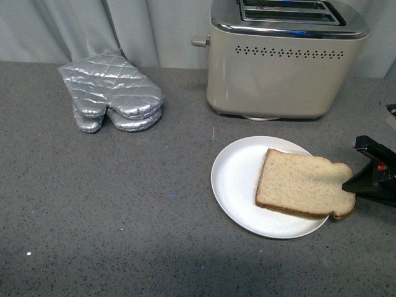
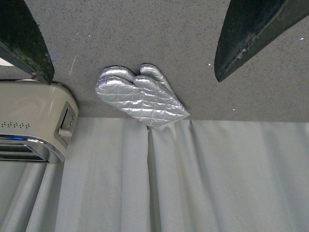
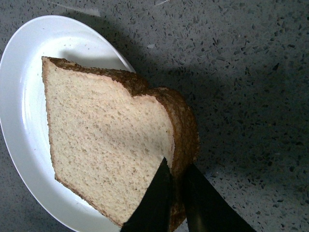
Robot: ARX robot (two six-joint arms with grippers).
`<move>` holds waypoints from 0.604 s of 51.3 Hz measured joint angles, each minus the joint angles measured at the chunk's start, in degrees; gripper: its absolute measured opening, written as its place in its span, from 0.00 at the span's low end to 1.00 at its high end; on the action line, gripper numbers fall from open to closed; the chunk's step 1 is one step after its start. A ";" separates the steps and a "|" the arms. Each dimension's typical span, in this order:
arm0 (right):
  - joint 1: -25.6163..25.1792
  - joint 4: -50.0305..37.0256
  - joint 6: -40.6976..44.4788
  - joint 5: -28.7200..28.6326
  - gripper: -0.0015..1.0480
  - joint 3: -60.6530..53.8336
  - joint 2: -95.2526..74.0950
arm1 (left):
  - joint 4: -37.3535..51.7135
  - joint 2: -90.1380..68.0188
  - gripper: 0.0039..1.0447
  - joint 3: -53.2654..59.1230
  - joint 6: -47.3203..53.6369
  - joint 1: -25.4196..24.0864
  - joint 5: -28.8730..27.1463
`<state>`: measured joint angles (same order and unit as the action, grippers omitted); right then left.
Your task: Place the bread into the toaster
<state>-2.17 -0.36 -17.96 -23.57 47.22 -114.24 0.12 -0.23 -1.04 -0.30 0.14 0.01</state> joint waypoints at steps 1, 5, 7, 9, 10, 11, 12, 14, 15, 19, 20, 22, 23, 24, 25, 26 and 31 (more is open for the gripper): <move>-0.02 0.13 -0.07 -0.02 0.03 -0.02 0.15 | 0.00 0.02 0.94 0.00 0.00 0.00 0.00; -0.22 1.18 -1.49 -1.07 0.01 -0.46 2.36 | 0.00 0.00 0.94 0.00 0.00 0.00 0.00; -0.37 1.99 -2.54 -2.03 0.01 -0.94 4.31 | 0.00 0.00 0.94 0.00 0.00 0.00 0.00; -0.44 2.69 -3.39 -2.75 0.01 -1.33 6.14 | 0.00 0.00 0.94 0.00 0.00 0.00 0.00; -0.46 2.89 -3.74 -3.06 0.01 -1.49 6.82 | 0.00 0.00 0.94 0.00 0.00 0.00 0.00; -0.46 3.30 -4.50 -3.63 0.01 -1.77 8.24 | 0.00 0.00 0.94 0.00 0.00 0.00 0.00; -0.46 3.41 -4.92 -3.76 0.01 -1.84 9.01 | 0.00 0.00 0.94 0.00 0.00 0.00 0.00; -0.44 4.42 -6.69 -4.87 0.01 -2.36 12.20 | 0.00 0.00 0.94 0.00 0.00 0.00 0.00; -0.39 4.94 -8.02 -5.38 0.01 -2.49 13.81 | 0.00 0.00 0.94 0.00 0.00 0.00 0.00; 0.02 6.71 -12.87 -6.45 0.01 -2.60 19.78 | 0.00 0.00 0.94 0.00 0.00 0.00 0.00; 0.22 7.21 -14.49 -6.49 0.01 -2.60 21.51 | 0.00 0.00 0.94 0.00 0.00 0.00 0.00; 0.74 7.78 -16.72 -6.23 0.01 -2.60 24.09 | 0.00 0.00 0.94 0.00 0.00 0.00 0.00; 1.18 7.78 -19.12 -5.64 0.01 -2.60 25.75 | 0.00 0.00 0.94 0.00 0.00 0.00 0.00; 1.66 7.78 -20.59 -4.92 0.01 -2.58 27.43 | 0.00 0.00 0.94 0.00 0.00 0.00 0.00; 1.92 7.80 -22.10 -4.52 0.01 -2.54 28.28 | 0.00 0.00 0.94 0.00 0.00 0.00 0.00; 2.51 7.96 -24.09 -3.69 0.01 -2.34 29.92 | 0.00 0.00 0.94 0.00 0.00 0.00 0.00; 5.27 7.72 -32.15 0.83 0.01 -0.85 35.69 | 0.00 0.00 0.94 0.00 0.00 0.00 0.00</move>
<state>3.09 7.35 -50.11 -22.74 46.37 -78.54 0.12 -0.23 -1.04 -0.30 0.14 0.01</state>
